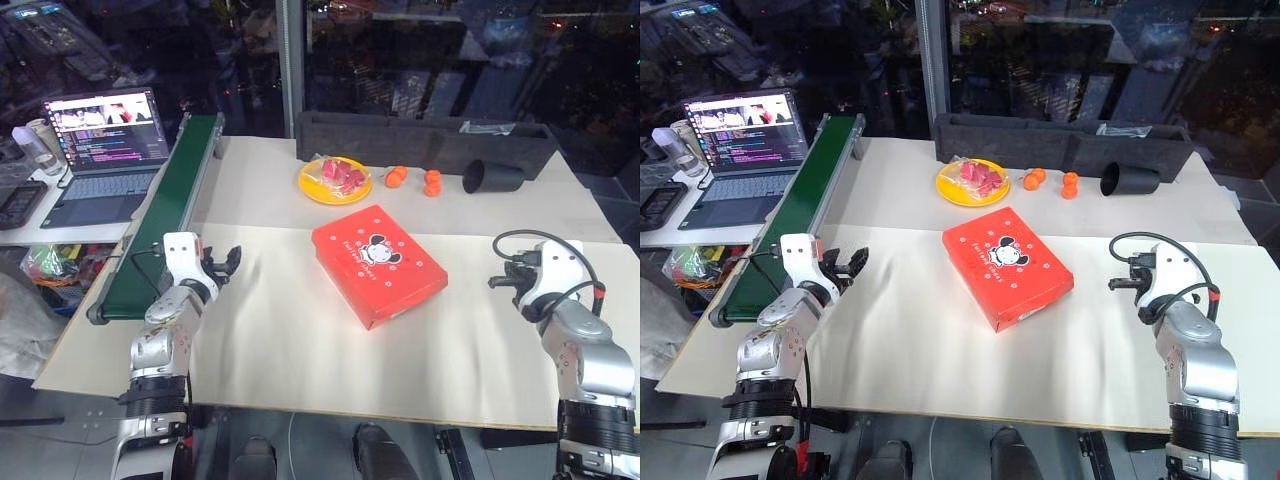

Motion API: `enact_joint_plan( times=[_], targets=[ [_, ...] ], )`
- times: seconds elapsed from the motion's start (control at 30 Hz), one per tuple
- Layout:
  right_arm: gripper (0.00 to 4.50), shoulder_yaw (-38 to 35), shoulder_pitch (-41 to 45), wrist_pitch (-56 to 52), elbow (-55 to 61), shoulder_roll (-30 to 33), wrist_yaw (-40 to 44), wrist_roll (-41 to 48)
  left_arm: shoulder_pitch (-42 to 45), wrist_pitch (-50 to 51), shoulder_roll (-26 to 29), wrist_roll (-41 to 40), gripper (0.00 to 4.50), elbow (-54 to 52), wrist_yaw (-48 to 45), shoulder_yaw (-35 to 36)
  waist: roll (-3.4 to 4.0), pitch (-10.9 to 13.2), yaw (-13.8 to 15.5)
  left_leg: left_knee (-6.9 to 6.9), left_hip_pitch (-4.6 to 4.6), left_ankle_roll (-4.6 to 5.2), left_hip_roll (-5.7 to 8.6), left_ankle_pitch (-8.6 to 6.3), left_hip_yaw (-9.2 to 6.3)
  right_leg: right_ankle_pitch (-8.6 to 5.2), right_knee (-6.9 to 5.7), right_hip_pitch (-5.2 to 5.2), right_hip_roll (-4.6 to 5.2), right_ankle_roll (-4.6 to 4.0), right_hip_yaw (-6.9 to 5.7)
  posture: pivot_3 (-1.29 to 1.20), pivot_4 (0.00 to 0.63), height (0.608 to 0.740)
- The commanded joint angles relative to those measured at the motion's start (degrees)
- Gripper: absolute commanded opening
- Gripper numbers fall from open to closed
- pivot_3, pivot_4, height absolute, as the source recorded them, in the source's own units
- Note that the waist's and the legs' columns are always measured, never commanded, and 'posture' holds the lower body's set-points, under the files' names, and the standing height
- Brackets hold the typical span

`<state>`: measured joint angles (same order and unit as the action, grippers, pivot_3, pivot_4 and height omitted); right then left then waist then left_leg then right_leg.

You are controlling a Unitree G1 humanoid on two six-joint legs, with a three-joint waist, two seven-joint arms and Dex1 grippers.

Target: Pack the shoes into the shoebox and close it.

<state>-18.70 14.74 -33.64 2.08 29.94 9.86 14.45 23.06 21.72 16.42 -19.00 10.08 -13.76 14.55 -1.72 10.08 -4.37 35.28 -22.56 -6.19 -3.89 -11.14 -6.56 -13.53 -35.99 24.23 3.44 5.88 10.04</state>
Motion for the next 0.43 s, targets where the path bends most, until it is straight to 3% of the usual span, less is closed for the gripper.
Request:
enact_joint_plan(
  times=[0.03,0.43],
  targets=[
    [0.02,-0.34,0.56,2.56,0.39,-0.44,-0.64,-1.24,0.69,-2.88,0.18,0.85,3.5,0.68,0.53,0.76,-0.01,0.01,0.06,0.0,-0.01,-0.1,0.0,0.06,0.0,0.01,0.0,0.0,0.0,0.01,0.0,0.0,0.15,0.71],
    [0.02,-0.92,-0.08,2.72,1.22,-2.27,-1.4,-2.13,2.1,-4.84,-0.06,0.98,3.5,3.0,0.43,0.7,-0.01,0.01,0.21,-0.06,-0.1,-0.15,0.0,0.08,0.0,0.12,0.03,0.04,0.0,0.2,0.01,0.0,0.15,0.71]
  ],
)
